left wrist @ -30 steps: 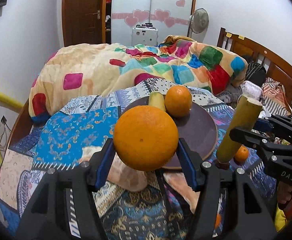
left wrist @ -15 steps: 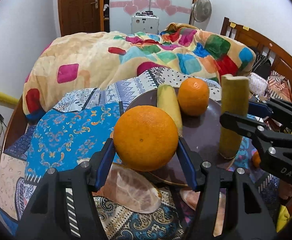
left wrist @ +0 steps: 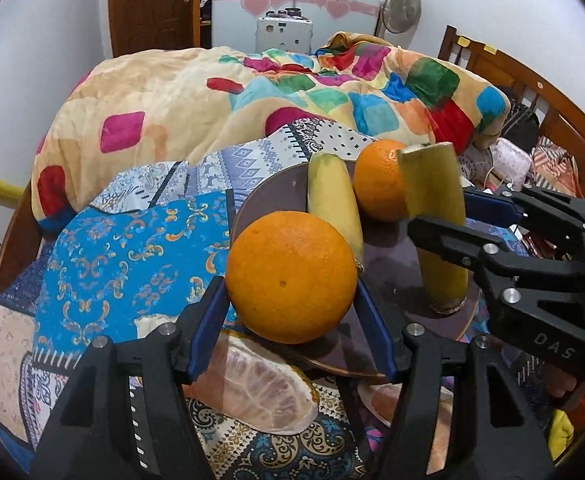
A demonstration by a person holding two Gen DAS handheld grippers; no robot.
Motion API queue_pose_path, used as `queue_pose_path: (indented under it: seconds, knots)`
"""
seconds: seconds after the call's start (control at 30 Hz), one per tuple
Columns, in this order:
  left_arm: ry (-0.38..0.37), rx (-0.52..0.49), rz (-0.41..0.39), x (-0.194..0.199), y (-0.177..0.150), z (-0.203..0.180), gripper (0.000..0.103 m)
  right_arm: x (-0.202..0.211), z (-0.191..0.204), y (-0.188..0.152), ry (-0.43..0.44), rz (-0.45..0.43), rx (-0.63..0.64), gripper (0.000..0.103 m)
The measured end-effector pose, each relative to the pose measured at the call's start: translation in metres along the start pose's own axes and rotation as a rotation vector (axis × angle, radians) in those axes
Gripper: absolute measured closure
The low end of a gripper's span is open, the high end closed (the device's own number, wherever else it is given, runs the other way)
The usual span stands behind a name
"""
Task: Organize fruits
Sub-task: 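Carry the orange onto the plate with the left tool while the right tool places the gourd there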
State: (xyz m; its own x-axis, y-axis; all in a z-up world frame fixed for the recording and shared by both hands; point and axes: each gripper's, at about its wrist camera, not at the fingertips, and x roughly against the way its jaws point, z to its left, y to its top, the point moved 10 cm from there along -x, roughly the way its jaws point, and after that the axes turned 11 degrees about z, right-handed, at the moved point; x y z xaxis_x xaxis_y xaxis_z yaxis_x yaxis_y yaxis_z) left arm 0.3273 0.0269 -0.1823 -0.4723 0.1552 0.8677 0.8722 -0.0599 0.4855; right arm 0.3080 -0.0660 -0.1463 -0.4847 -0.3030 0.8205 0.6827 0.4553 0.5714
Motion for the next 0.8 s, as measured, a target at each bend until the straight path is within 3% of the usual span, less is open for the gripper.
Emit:
queue_pose_path:
  seconds: [0.47, 0.7, 0.8]
  knots:
    - [0.037, -0.005, -0.108, 0.056, -0.007, -0.003, 0.021, 0.051, 0.006, -0.003, 0.008, -0.089, -0.001, 0.062]
    - [0.079, 0.002, -0.063, 0.051, -0.036, 0.008, 0.018, 0.061, 0.011, -0.025, 0.043, -0.104, -0.026, 0.061]
    - [0.08, 0.004, -0.044, 0.045, -0.049, 0.01, 0.018, 0.062, 0.011, -0.032, 0.048, -0.102, -0.026, 0.055]
